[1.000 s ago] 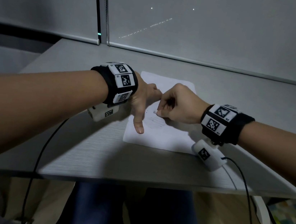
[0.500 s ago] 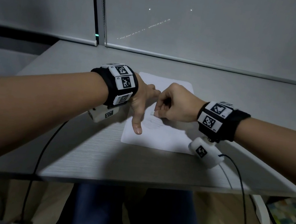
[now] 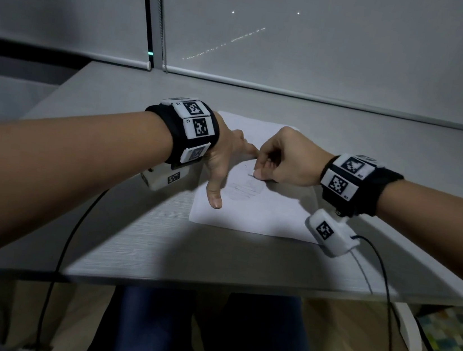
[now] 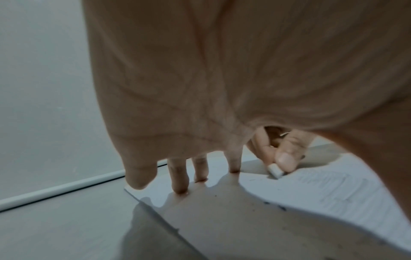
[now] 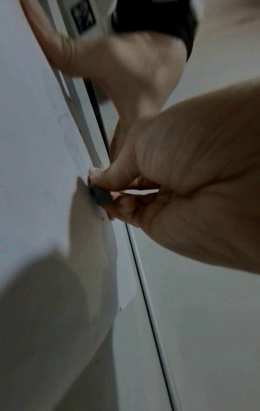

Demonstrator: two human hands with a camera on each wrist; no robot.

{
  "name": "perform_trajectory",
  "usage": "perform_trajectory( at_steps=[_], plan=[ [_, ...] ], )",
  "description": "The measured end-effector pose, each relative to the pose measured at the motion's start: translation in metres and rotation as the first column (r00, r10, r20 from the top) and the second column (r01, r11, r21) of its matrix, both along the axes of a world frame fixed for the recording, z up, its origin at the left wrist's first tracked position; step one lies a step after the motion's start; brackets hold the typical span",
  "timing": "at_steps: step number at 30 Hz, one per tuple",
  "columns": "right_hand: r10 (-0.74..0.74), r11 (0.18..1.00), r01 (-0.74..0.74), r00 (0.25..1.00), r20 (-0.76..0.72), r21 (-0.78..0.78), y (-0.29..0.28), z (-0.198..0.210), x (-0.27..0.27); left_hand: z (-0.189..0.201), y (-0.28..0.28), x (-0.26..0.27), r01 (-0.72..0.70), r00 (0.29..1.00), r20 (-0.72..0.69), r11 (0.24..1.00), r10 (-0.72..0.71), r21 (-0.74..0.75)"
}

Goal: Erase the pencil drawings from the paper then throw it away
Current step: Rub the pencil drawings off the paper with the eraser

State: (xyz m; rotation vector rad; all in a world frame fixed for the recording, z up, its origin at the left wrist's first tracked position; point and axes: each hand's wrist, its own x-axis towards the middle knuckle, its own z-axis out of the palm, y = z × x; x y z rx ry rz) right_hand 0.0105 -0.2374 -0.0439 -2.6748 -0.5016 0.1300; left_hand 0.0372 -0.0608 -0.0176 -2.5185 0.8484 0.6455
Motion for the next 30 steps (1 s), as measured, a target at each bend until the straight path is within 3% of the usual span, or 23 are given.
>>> perform_trajectory(
  at_steps=[4, 11, 18, 24, 30],
  plan=[
    [-0.097, 0.995, 0.098, 0.993, 0.073, -0.002, -0.002, 0.001, 0.014, 0.005, 0.0, -0.005, 0.028, 1.0, -0.008, 1.0, -0.028, -0.007],
    [0.028, 1.0, -0.028, 0.998, -0.063, -0.01, 0.001, 0.002, -0.018, 0.001, -0.004, -0.003, 0.024, 1.0, 0.015, 0.999, -0.025, 0.033],
    [-0.078, 0.996, 0.08, 0.995, 0.056, -0.037, -0.003, 0.0, 0.006, -0.003, -0.005, 0.002, 0.008, 1.0, 0.004, 1.0, -0.008, 0.01],
    [0.049, 0.998, -0.053, 0.996, -0.073, -0.042, -0.004, 0.004, -0.027, -0.005, -0.005, 0.007, 0.0, 1.0, 0.004, 0.999, 0.0, 0.034],
    [-0.082, 0.994, 0.087, 0.994, 0.069, -0.073, -0.006, -0.001, -0.004, -0.004, -0.006, 0.005, 0.003, 1.0, 0.001, 0.999, -0.003, 0.036]
  ],
)
